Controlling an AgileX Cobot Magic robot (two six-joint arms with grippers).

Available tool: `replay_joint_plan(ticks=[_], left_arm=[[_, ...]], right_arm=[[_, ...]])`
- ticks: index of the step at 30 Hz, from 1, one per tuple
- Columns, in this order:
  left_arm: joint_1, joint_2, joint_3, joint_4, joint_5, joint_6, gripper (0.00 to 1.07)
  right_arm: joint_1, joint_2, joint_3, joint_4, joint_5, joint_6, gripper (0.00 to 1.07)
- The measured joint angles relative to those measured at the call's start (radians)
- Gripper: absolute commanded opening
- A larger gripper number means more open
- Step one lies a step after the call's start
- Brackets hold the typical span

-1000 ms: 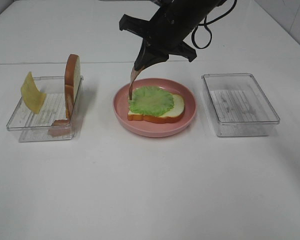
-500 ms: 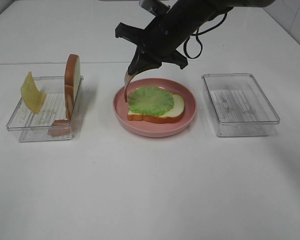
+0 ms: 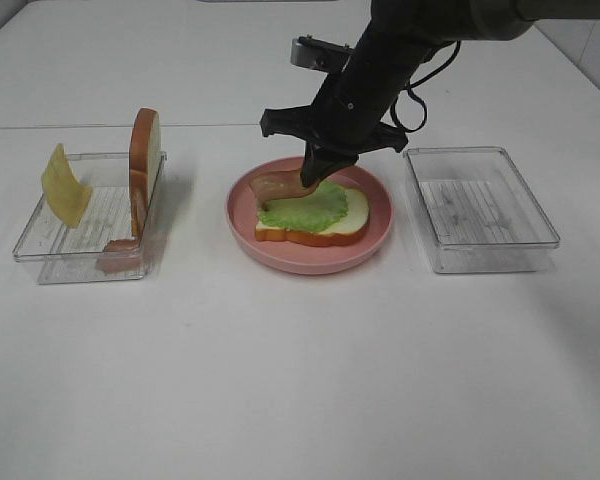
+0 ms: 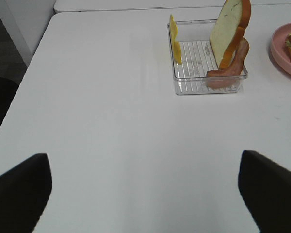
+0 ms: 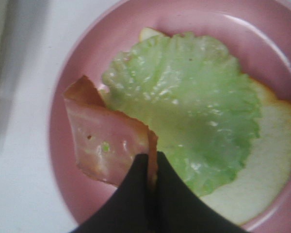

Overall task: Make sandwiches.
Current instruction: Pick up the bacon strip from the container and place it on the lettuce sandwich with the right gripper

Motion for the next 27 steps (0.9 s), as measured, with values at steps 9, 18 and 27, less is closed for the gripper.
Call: replay_joint_plan(ticks=[9, 18, 27], left_arm=[[0.0, 0.0, 0.0, 0.0, 0.0, 0.0, 1.02], [0.0, 0.0, 0.0, 0.0, 0.0, 0.0, 1.02], [0.0, 0.0, 0.0, 0.0, 0.0, 0.0, 1.02]], right_arm=[[-0.001, 0.0, 0.0, -0.144, 0.003, 0.064, 0.0], [-0.001, 0.0, 0.0, -0.171, 0.02, 0.079, 0.0], [-0.001, 0.0, 0.0, -0.173, 0.02, 0.09, 0.5]])
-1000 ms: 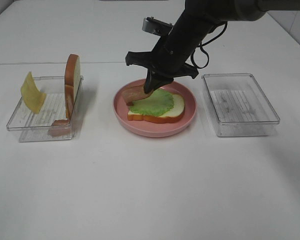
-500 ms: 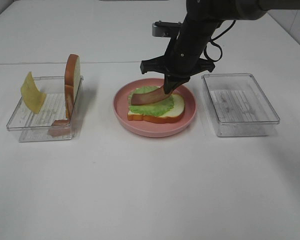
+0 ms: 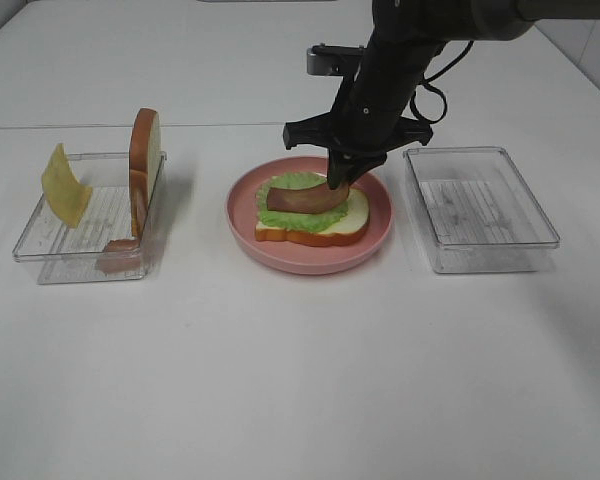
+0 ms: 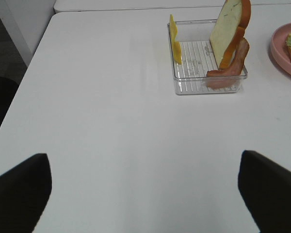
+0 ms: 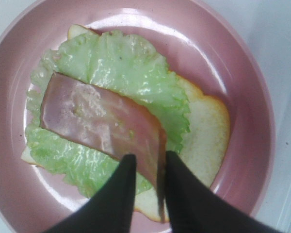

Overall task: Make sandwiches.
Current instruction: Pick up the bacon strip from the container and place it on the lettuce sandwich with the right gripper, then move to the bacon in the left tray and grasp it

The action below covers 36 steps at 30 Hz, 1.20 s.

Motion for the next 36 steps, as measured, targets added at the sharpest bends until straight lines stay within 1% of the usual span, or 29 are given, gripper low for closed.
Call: replay_joint_plan(ticks=[1, 2, 3, 4, 10, 16, 19, 20, 21, 22, 23, 24, 25, 26, 27, 28, 29, 31, 36], left_arm=[[0.0, 0.0, 0.0, 0.0, 0.0, 0.0, 1.02], [0.0, 0.0, 0.0, 0.0, 0.0, 0.0, 1.02], [0.0, 0.0, 0.0, 0.0, 0.0, 0.0, 1.02], [0.0, 0.0, 0.0, 0.0, 0.0, 0.0, 1.02], [0.0, 0.0, 0.0, 0.0, 0.0, 0.0, 1.02], [0.0, 0.0, 0.0, 0.0, 0.0, 0.0, 1.02], [0.0, 0.0, 0.0, 0.0, 0.0, 0.0, 1.02], [0.0, 0.0, 0.0, 0.0, 0.0, 0.0, 1.02], [0.0, 0.0, 0.0, 0.0, 0.0, 0.0, 1.02], [0.0, 0.0, 0.0, 0.0, 0.0, 0.0, 1.02], [0.0, 0.0, 0.0, 0.0, 0.0, 0.0, 1.02], [0.0, 0.0, 0.0, 0.0, 0.0, 0.0, 1.02], [0.0, 0.0, 0.0, 0.0, 0.0, 0.0, 1.02], [0.0, 0.0, 0.0, 0.0, 0.0, 0.0, 1.02], [0.0, 0.0, 0.0, 0.0, 0.0, 0.0, 1.02], [0.0, 0.0, 0.0, 0.001, 0.0, 0.0, 1.02], [0.0, 0.0, 0.0, 0.001, 0.0, 0.0, 1.02], [0.0, 0.0, 0.0, 0.001, 0.0, 0.0, 1.02], [0.0, 0.0, 0.0, 0.001, 0.0, 0.0, 1.02]], right_arm=[[0.0, 0.0, 0.0, -0.001, 0.001, 0.002, 0.66], [0.0, 0.0, 0.0, -0.001, 0.001, 0.002, 0.66], [0.0, 0.0, 0.0, -0.001, 0.004, 0.008, 0.89], [0.0, 0.0, 0.0, -0.002, 0.012, 0.01, 0.99], [0.0, -0.003, 0.0, -0.005, 0.029, 0.013, 0.99], [-0.001, -0.058, 0.0, -0.072, 0.061, 0.015, 0.99], [-0.021, -0.087, 0.0, -0.096, 0.103, 0.015, 0.98], [-0.049, -0.101, 0.0, -0.1, 0.135, 0.015, 0.98], [-0.049, -0.101, 0.0, -0.1, 0.135, 0.015, 0.98], [-0.07, -0.108, 0.0, -0.102, 0.153, 0.015, 0.98], [-0.116, -0.119, 0.0, -0.104, 0.18, 0.014, 0.98], [-0.116, -0.119, 0.0, -0.104, 0.18, 0.014, 0.98], [-0.168, -0.122, 0.0, -0.109, 0.212, 0.012, 0.98], [-0.193, -0.122, -0.001, -0.112, 0.231, 0.009, 0.98], [-0.193, -0.122, -0.001, -0.112, 0.231, 0.009, 0.98], [-0.233, -0.122, -0.001, -0.121, 0.268, 0.002, 0.98], [-0.233, -0.122, -0.001, -0.121, 0.268, 0.002, 0.98], [-0.266, -0.122, -0.001, -0.13, 0.293, -0.011, 0.96], [-0.269, -0.145, 0.003, -0.13, 0.295, -0.012, 0.94]])
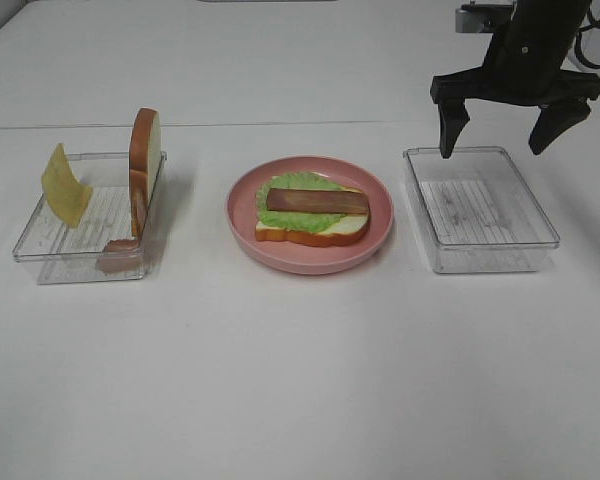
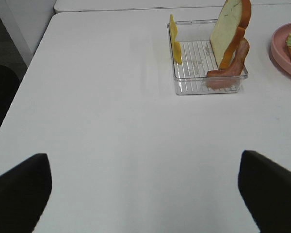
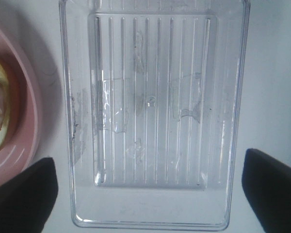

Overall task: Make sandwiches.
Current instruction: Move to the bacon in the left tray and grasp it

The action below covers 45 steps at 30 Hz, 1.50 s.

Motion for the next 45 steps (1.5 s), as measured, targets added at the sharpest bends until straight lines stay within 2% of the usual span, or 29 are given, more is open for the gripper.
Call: replay_joint_plan(ticks=[4, 6, 7, 8, 9, 10, 11, 12, 13, 14, 15, 16, 17, 18, 19, 21, 23, 24, 26, 27, 29, 32, 33, 35, 37, 41, 43, 45], left_arm=[[0.0, 0.0, 0.0, 0.001, 0.0, 0.0, 1.02], [0.0, 0.0, 0.0, 0.001, 0.0, 0.0, 1.02], [0.0, 0.0, 0.0, 0.001, 0.0, 0.0, 1.02], [0.0, 0.0, 0.0, 0.004, 0.0, 0.0, 1.02], [0.0, 0.0, 0.0, 0.004, 0.0, 0.0, 1.02], [0.0, 0.0, 0.0, 0.005, 0.0, 0.0, 1.02], [0.0, 0.0, 0.0, 0.005, 0.0, 0.0, 1.02], [0.0, 0.0, 0.0, 0.005, 0.0, 0.0, 1.02], [0.0, 0.0, 0.0, 0.005, 0.0, 0.0, 1.02], [0.0, 0.0, 0.0, 0.005, 0.0, 0.0, 1.02], [0.0, 0.0, 0.0, 0.005, 0.0, 0.0, 1.02], [0.0, 0.0, 0.0, 0.005, 0.0, 0.0, 1.02], [0.0, 0.0, 0.0, 0.005, 0.0, 0.0, 1.02], [0.0, 0.0, 0.0, 0.005, 0.0, 0.0, 1.02], [0.0, 0.0, 0.0, 0.005, 0.0, 0.0, 1.02], [0.0, 0.0, 0.0, 0.005, 0.0, 0.0, 1.02], [0.0, 0.0, 0.0, 0.005, 0.0, 0.0, 1.02], [0.0, 0.0, 0.0, 0.005, 0.0, 0.0, 1.02], [0.0, 0.0, 0.0, 0.006, 0.0, 0.0, 1.02], [0.0, 0.0, 0.0, 0.006, 0.0, 0.0, 1.02], [0.0, 0.0, 0.0, 0.006, 0.0, 0.0, 1.02], [0.0, 0.0, 0.0, 0.006, 0.0, 0.0, 1.02], [0.0, 0.0, 0.0, 0.006, 0.0, 0.0, 1.02], [0.0, 0.0, 0.0, 0.006, 0.0, 0.0, 1.02], [0.0, 0.0, 0.0, 0.006, 0.0, 0.0, 1.02], [0.0, 0.0, 0.0, 0.006, 0.0, 0.0, 1.02], [0.0, 0.0, 0.0, 0.006, 0.0, 0.0, 1.02], [0.0, 0.0, 0.0, 0.006, 0.0, 0.0, 1.02]], right_arm=[[0.0, -0.056, 0.057, 0.0, -0.001, 0.0, 0.94], [0.0, -0.15, 0.155, 0.0, -0.001, 0.0, 0.94], [0.0, -0.15, 0.155, 0.0, -0.001, 0.0, 0.94], [0.0, -0.229, 0.255, -0.006, -0.002, 0.001, 0.94], [0.0, -0.229, 0.255, -0.006, -0.002, 0.001, 0.94], [0.0, -0.334, 0.368, -0.006, -0.002, 0.003, 0.94], [0.0, -0.38, 0.415, -0.006, -0.001, 0.005, 0.94], [0.0, -0.38, 0.415, -0.006, -0.001, 0.005, 0.94], [0.001, -0.505, 0.53, -0.006, -0.001, 0.01, 0.94], [0.001, -0.557, 0.574, -0.006, 0.0, 0.011, 0.94], [0.001, -0.557, 0.574, -0.006, 0.0, 0.011, 0.94], [0.001, -0.692, 0.667, -0.006, -0.001, 0.016, 0.94], [0.001, -0.76, 0.714, -0.006, -0.004, 0.022, 0.94], [0.001, -0.76, 0.714, -0.006, -0.004, 0.022, 0.94], [0.001, -0.88, 0.801, -0.006, -0.01, 0.028, 0.94], [0.001, -0.943, 0.84, -0.006, -0.01, 0.03, 0.94], [0.001, -1.12, 0.928, -0.006, -0.011, 0.034, 0.94], [0.001, -1.12, 0.928, -0.006, -0.011, 0.034, 0.94], [0.001, -1.351, 1.019, -0.006, -0.013, 0.035, 0.94], [0.001, -1.351, 1.019, -0.006, -0.013, 0.035, 0.94], [0.001, -1.509, 1.062, -0.006, -0.014, 0.036, 0.94], [0.001, -1.563, 1.073, -0.006, -0.015, 0.036, 0.94], [0.001, -1.662, 1.099, -0.006, -0.024, 0.036, 0.94], [0.001, -1.699, 1.113, -0.006, -0.028, 0.036, 0.94], [0.001, -1.854, 1.165, -0.006, -0.038, 0.035, 0.94], [0.001, -1.917, 1.192, -0.006, -0.045, 0.032, 0.94], [0.001, -2.033, 1.257, 0.0, -0.054, 0.014, 0.94], [0.001, -2.061, 1.272, 0.0, -0.057, 0.002, 0.94]])
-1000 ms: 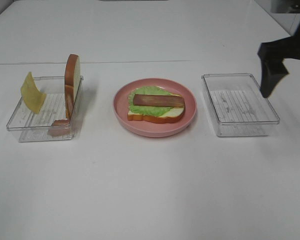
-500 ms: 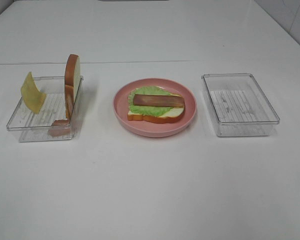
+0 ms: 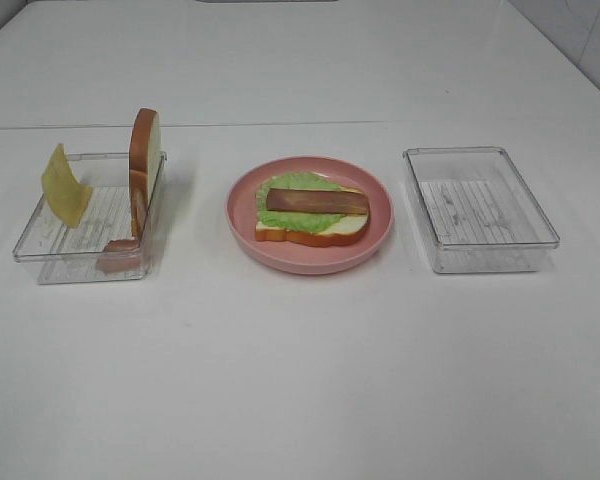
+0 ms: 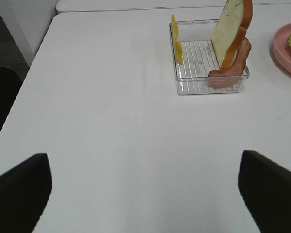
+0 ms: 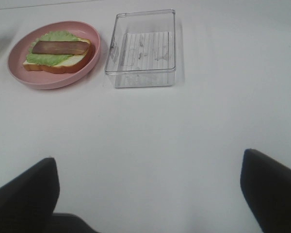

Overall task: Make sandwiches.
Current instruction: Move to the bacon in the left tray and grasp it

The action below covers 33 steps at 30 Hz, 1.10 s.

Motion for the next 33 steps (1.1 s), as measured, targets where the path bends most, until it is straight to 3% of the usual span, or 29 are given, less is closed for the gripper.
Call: replay_joint_plan(ticks=[8, 20, 26, 33], left_arm=[[0.0, 0.0, 0.0, 0.001, 0.0, 0.0, 1.02], [0.0, 0.0, 0.0, 0.002, 0.0, 0.0, 1.02], [0.0, 0.002, 0.0, 0.002, 0.0, 0.0, 1.02], [0.0, 0.015, 0.0, 0.002, 0.0, 0.0, 1.02]], right_arm=[[0.001, -0.059, 0.073, 0.039, -0.032, -0.059, 0.94], [0.002, -0.059, 0.074, 0.046, -0.047, -0.077, 0.94], [-0.092, -0.059, 0.074, 0.047, -0.048, -0.077, 0.94], [-0.102, -0.059, 0.074, 0.047, -0.048, -0.077, 0.94]])
